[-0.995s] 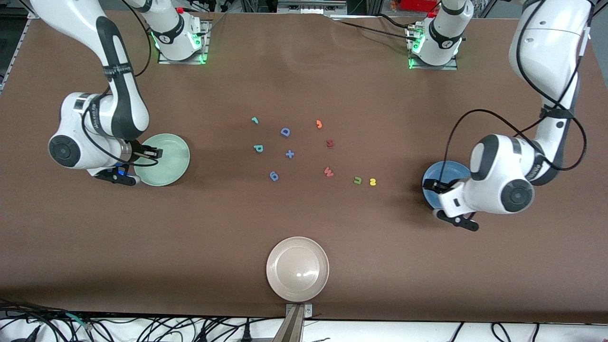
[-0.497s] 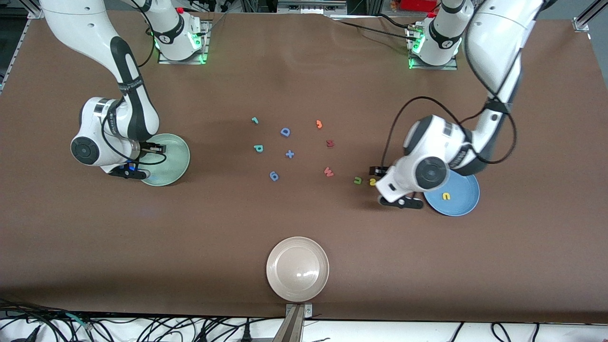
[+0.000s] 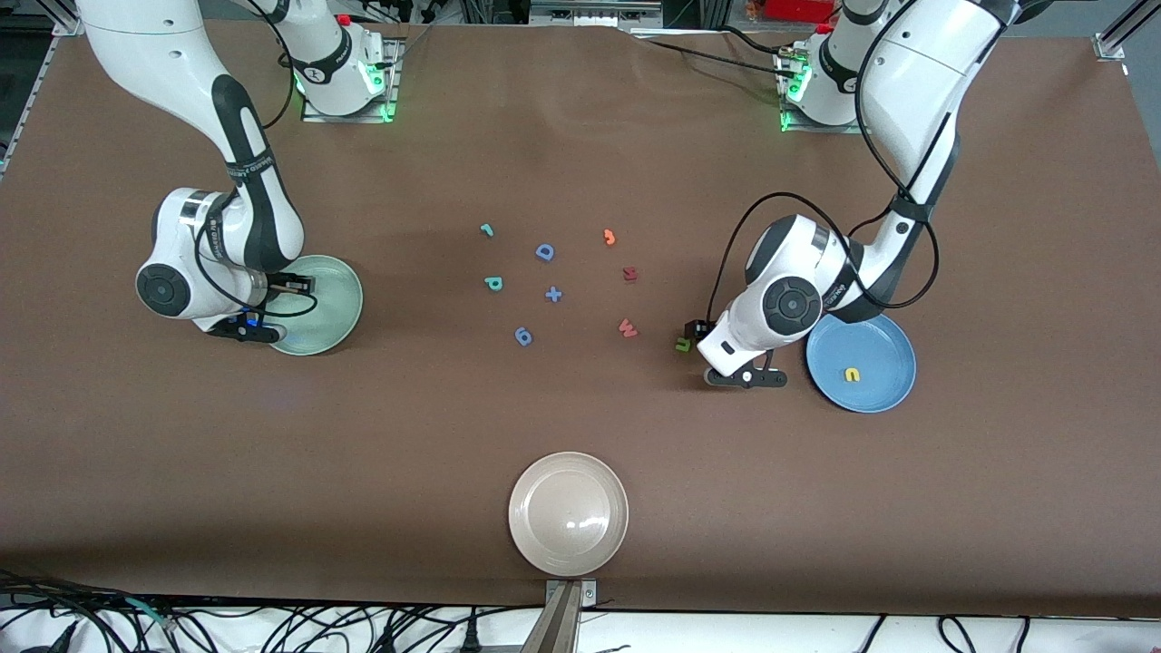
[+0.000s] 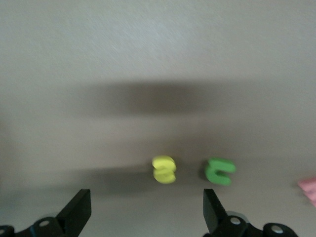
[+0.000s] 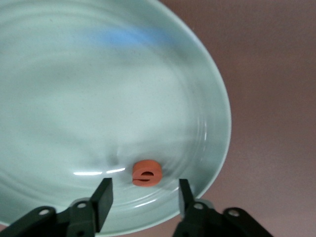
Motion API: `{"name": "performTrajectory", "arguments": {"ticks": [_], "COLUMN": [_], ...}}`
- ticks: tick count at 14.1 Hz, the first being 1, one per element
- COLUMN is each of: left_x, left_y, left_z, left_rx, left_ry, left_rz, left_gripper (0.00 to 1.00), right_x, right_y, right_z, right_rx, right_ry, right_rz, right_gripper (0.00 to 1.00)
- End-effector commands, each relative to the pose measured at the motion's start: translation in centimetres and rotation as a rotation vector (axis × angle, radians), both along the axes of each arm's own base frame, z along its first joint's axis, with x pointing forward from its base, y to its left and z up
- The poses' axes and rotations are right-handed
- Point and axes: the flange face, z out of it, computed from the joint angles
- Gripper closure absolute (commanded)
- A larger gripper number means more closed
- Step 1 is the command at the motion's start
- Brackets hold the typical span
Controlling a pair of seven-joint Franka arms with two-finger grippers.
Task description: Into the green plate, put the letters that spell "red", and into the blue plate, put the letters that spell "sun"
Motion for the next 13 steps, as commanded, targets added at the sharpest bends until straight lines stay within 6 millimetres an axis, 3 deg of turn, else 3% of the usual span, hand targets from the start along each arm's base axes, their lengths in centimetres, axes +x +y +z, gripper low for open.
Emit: {"name": "performTrajectory", "arguments": {"ticks": [1,4,5,7,9,13], "left_x": [0.0,-0.5,-0.9,-1.0,-1.2,-1.1], "left_y": [-0.1,-0.5,-0.5,-0.4,-0.5,-0.4], "left_z": [-0.6,-2.0,-2.5,-2.8,-2.9,-2.8], "left_rx": [0.024,0.022,0.016,0.011,0.015,0.014], "left_ry": [-0.038,-0.039,-0.043,-0.051,-0.048,-0.049], "left_rz": [0.006,0.030,0.029,0.032,0.051,0.055], "left_gripper": [0.01,0.08,0.18,0.24,0.45,0.96], "right_x": [1.5,3.5,3.7,3.5,2.9,1.5], "right_y": [1.3,3.2,4.6,7.0,11.6,20.9], "right_z": [3.9,8.3,9.3,12.0,13.0,12.9], "right_rx": [0.023,0.039,0.052,0.087,0.065,0.006], "right_ry": [0.001,0.056,0.069,0.051,0.053,0.022], "right_rz": [-0.035,-0.089,-0.108,-0.122,-0.179,-0.341], "right_gripper": [0.03,0.03,0.03,0.02,0.02,0.02]}}
